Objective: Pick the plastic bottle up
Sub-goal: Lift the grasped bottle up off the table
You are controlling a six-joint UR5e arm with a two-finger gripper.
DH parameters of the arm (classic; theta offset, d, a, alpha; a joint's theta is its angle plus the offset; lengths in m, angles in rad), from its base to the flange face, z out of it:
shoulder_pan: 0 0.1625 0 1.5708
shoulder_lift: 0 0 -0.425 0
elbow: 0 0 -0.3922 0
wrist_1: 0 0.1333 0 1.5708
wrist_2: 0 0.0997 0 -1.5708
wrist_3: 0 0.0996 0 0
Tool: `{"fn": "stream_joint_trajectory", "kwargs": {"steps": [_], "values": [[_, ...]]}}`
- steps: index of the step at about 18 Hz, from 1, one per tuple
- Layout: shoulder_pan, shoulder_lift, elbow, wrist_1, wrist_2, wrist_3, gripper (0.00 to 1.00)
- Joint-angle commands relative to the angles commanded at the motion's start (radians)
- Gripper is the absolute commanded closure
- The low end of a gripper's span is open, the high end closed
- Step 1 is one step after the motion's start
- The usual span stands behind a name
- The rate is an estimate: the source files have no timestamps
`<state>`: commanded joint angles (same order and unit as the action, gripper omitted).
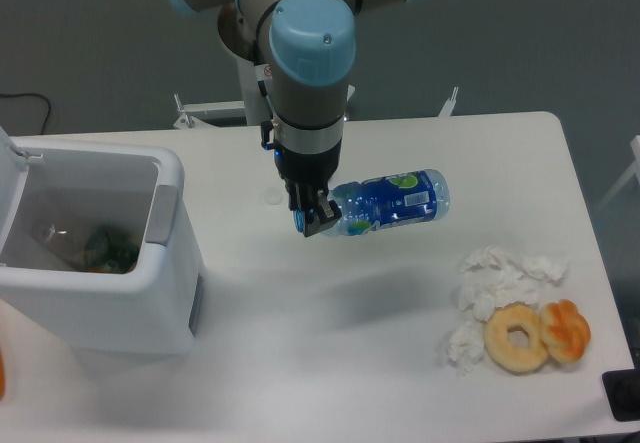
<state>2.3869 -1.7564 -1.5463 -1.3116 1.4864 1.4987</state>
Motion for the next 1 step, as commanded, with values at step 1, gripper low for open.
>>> {"fn": "stream_joint_trajectory", "kwargs": {"steps": [1], "values": [[0.000, 0.000, 0.000, 0.000, 0.000, 0.000, 0.94]]}}
